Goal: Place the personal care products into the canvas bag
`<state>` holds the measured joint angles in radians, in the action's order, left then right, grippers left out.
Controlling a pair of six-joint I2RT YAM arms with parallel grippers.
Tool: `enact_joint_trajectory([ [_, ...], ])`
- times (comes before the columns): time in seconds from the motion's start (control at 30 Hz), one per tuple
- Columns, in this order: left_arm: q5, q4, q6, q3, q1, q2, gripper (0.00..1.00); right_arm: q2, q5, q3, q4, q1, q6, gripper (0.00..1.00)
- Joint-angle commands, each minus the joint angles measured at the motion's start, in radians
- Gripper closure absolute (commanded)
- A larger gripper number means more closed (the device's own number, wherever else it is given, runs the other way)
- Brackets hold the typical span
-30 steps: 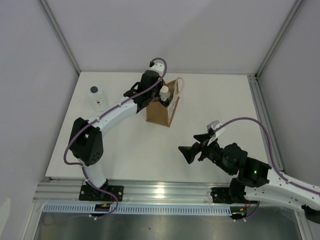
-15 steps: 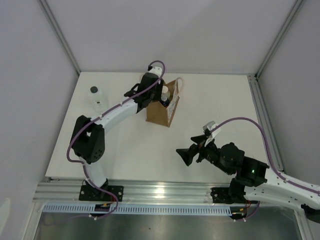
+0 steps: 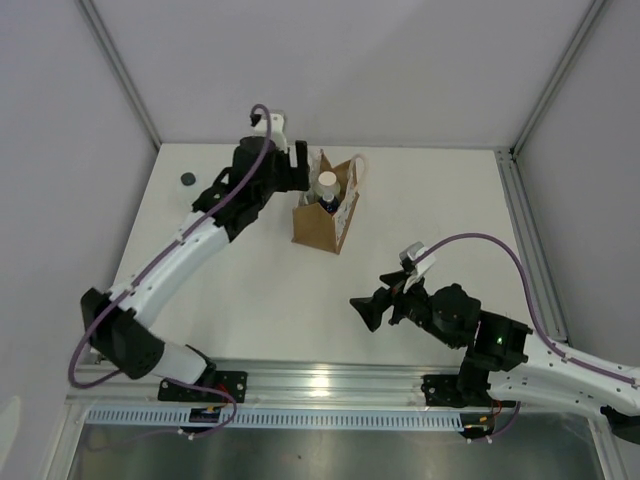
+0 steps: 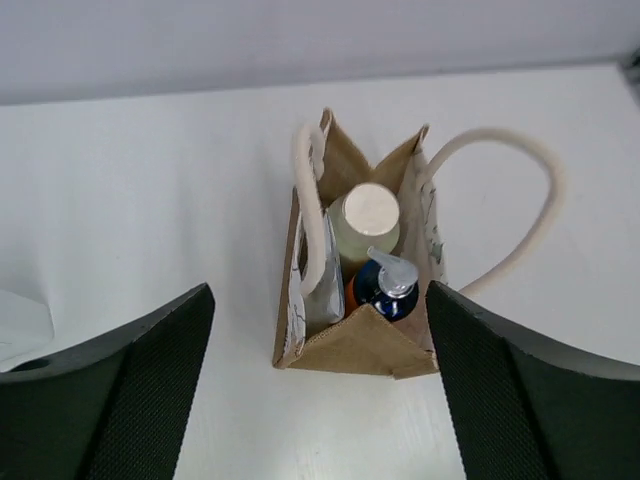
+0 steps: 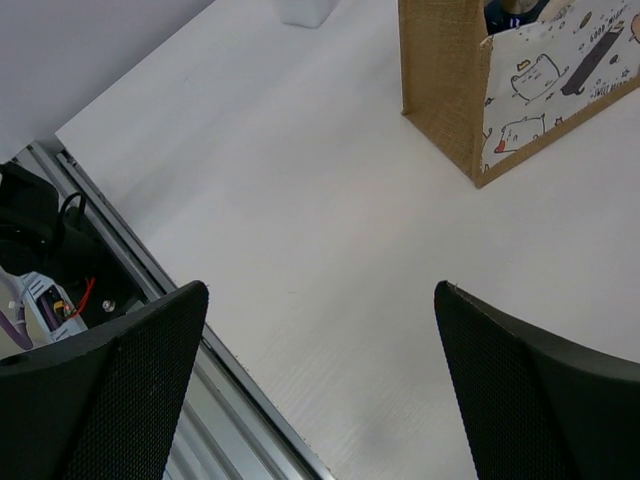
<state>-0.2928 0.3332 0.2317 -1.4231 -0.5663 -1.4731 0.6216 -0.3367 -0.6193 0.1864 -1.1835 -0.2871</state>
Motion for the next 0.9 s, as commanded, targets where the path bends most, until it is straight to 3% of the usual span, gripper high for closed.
enact_joint_trajectory([
  [0.0, -0.038, 0.053, 0.08, -0.023, 0.005, 0.115, 0.08, 0.007, -0.039, -0.034, -0.01, -0.007, 0.014, 0.01],
  [0.07, -0.092, 0.116, 0.086, -0.074, 0.005, 0.123, 0.02, 0.006, -0.051, -0.034, -0.007, -0.007, 0.022, 0.01],
  [0.2, -0.232, 0.179, 0.1, -0.122, 0.035, 0.125, 0.01, 0.012, -0.056, -0.033, -0.01, -0.007, 0.025, 0.01],
  [0.3, -0.285, 0.242, 0.183, -0.122, 0.144, 0.117, 0.01, 0.023, -0.056, -0.034, -0.011, -0.007, 0.025, 0.01],
  [0.4, -0.229, 0.289, 0.289, -0.091, 0.293, 0.096, 0.01, 0.032, -0.026, -0.036, -0.018, -0.007, 0.014, 0.01],
  [0.53, -0.252, 0.221, 0.238, -0.044, 0.393, 0.057, 0.01, 0.04, 0.014, -0.033, -0.03, -0.007, 0.009, 0.01],
  [0.73, -0.024, -0.181, -0.027, 0.229, 0.544, 0.119, 0.01, 0.07, 0.044, -0.036, -0.041, -0.01, 0.002, 0.01],
  [0.77, -0.002, -0.203, -0.105, 0.243, 0.557, 0.111, 0.01, 0.073, 0.047, -0.034, -0.042, -0.014, 0.0, 0.01],
  [0.87, 0.023, -0.182, -0.134, 0.242, 0.623, 0.065, 0.01, 0.081, 0.057, -0.034, -0.048, -0.019, -0.003, 0.02],
])
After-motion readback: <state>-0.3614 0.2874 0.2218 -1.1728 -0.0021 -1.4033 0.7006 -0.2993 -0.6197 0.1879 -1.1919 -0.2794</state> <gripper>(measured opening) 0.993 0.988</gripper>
